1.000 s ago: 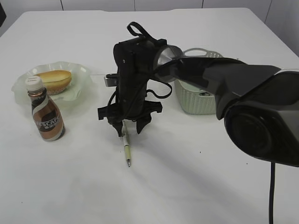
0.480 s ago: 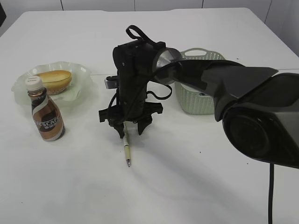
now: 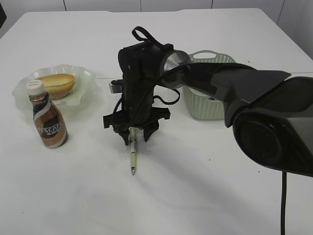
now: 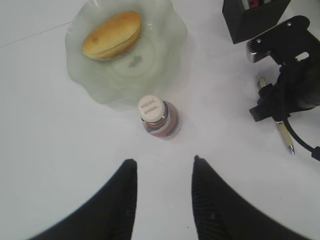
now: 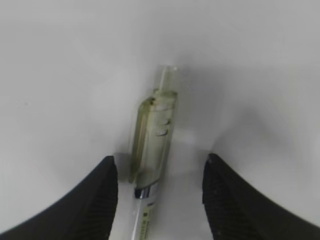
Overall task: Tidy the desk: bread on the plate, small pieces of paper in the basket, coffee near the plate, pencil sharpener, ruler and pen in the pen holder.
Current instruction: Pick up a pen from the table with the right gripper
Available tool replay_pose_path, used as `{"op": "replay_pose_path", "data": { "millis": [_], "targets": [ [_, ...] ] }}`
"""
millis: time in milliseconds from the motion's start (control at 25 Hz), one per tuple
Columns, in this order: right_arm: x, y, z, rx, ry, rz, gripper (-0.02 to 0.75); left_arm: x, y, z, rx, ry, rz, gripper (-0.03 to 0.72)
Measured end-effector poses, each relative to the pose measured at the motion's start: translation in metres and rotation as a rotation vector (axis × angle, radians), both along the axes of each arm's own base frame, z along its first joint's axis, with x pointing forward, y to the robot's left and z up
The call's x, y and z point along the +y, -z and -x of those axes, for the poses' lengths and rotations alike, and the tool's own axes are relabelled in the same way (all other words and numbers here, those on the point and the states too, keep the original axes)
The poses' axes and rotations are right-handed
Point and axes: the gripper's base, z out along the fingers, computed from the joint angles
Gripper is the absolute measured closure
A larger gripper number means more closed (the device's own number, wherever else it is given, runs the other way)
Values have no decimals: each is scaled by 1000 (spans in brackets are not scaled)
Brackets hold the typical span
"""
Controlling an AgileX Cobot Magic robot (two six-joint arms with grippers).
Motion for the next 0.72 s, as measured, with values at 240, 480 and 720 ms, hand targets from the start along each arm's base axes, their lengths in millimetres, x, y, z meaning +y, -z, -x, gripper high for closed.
{"op": "replay_pose_path", "data": {
  "millis": [240, 480, 720],
  "targets": [
    [2, 0, 2, 18, 4, -25, 339, 0, 0, 0, 0, 2, -1, 412],
    [2, 0, 2, 18, 4, -25, 484, 0, 0, 0, 0, 2, -1, 412],
    [2, 0, 2, 18, 4, -25, 553, 0, 0, 0, 0, 4, -2, 412]
  ]
}}
